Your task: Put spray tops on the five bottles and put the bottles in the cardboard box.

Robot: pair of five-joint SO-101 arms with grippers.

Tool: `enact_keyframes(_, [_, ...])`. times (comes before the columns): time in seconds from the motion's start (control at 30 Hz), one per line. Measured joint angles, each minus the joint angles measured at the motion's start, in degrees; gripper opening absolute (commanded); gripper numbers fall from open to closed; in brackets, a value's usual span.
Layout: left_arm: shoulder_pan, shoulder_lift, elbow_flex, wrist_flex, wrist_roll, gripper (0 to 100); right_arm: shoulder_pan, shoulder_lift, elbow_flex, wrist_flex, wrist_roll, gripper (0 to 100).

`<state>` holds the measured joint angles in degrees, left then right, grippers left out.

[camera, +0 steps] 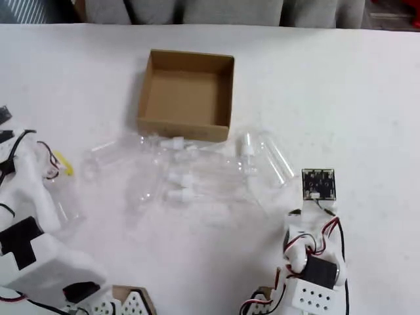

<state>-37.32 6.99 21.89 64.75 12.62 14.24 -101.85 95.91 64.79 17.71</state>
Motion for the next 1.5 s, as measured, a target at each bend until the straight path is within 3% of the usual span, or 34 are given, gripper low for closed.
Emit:
enact_keyframes(0.17, [-1.7,0.0,1.1,-3.0,1.1,2,0.7,-0.1,-1.1,-9.4,11.7,1.5])
enact_keyframes(0.33, [-2.3,0.0,1.1,-3.1,1.1,3,-6.9,0.1,-9.6,-8.4,16.2,1.5])
enact_keyframes(0.47, [-2.3,0.0,1.1,-3.1,1.1,3,-19.5,2.7,-20.2,-0.9,21.1,1.5])
enact_keyframes(0.63, [-2.6,0.0,1.1,-3.1,1.1,3,-39.6,17.1,-29.5,8.6,28.4,2.6])
enact_keyframes(0.8, [-2.6,0.0,1.1,-3.1,1.1,3,-55.8,35.5,-35.0,9.7,31.2,14.3])
enact_keyframes(0.97, [-2.6,0.0,1.1,-3.4,1.1,3,-66.6,50.8,-41.3,9.6,32.8,13.0])
enact_keyframes(1.23, [-2.6,0.0,1.1,-4.4,1.1,3,-67.5,69.9,-46.9,-1.1,34.8,20.4])
enact_keyframes(1.5, [-2.6,0.0,1.1,-4.5,1.1,3,-61.8,81.5,-53.3,-7.8,37.3,20.8])
